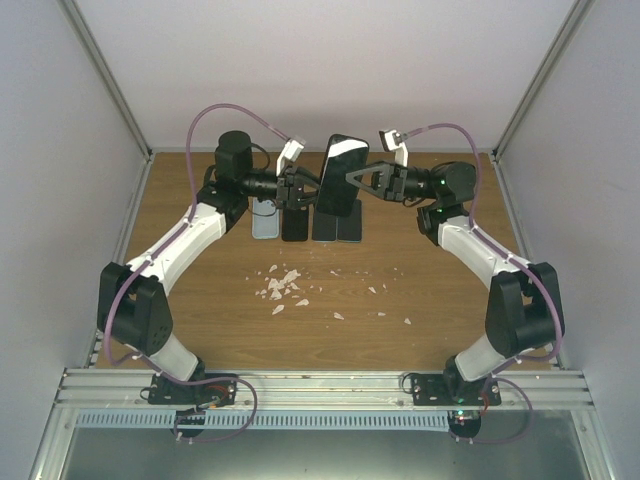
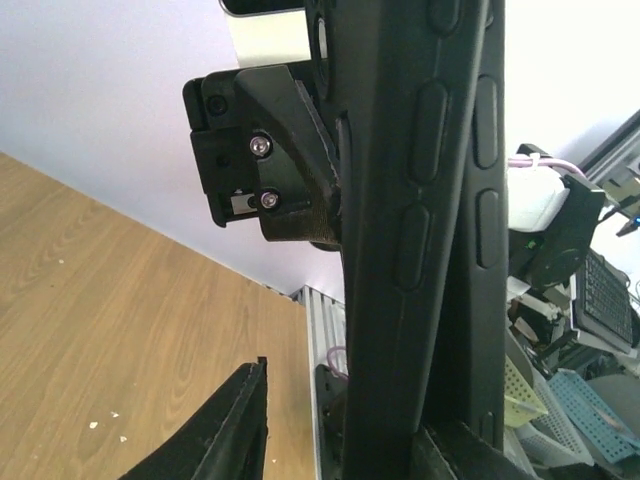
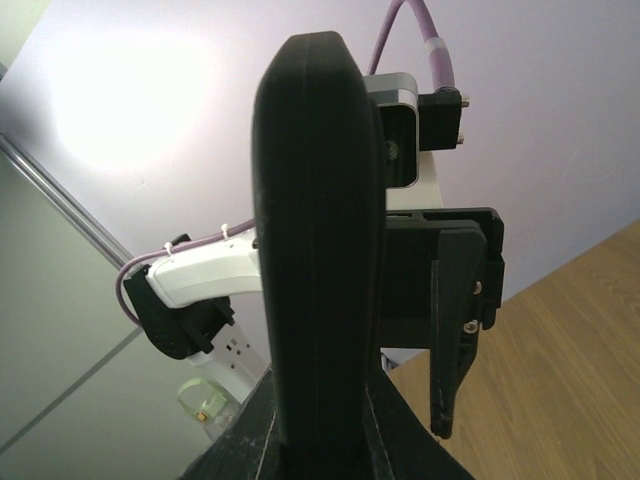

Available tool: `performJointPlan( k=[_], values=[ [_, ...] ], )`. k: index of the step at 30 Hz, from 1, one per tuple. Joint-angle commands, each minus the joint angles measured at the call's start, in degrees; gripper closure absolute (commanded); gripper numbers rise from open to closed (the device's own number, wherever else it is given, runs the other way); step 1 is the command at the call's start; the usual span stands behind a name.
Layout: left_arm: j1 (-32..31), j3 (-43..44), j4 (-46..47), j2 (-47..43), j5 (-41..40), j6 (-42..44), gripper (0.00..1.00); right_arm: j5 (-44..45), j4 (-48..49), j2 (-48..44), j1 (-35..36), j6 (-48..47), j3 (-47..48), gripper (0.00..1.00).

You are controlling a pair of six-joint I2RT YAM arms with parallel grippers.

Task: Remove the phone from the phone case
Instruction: Remove the phone case from the phone.

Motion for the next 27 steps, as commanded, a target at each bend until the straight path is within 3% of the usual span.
performJointPlan(
  k=[1,4,10,14,20,27],
  values=[
    [-4.47,-1.85,8.85,1.23,-5.80,-4.63,0.72,-6.80,-18.35,2.25,6.73,-12.55,2.36,1.00],
    [-4.00,-5.69,13.24,1.10,-6.17,-9.68,0.81,-5.83,-38.53,3.23,5.97,-26.40,6.78,0.99],
    [-2.85,-10.81,18.53,-0.28,-6.84,-15.07,0.96,-5.10,-41.97,4.22,2.85,-29.14,8.10,0.95],
    [-2.30,-13.40,22.25,-0.56,-7.15,-19.39,1.00,-3.57,-45.37,5.12,-0.12,-31.08,9.74,0.80],
    [-0.74,-15.47,23.45,-0.67,-10.48,-23.77,1.00,2.47,-57.15,3.84,-3.33,-41.71,14.14,0.46],
    [0.78,-15.14,15.99,-0.69,-16.57,-26.64,1.00,15.52,-74.03,1.76,-4.72,-58.76,18.82,0.33]
  ],
)
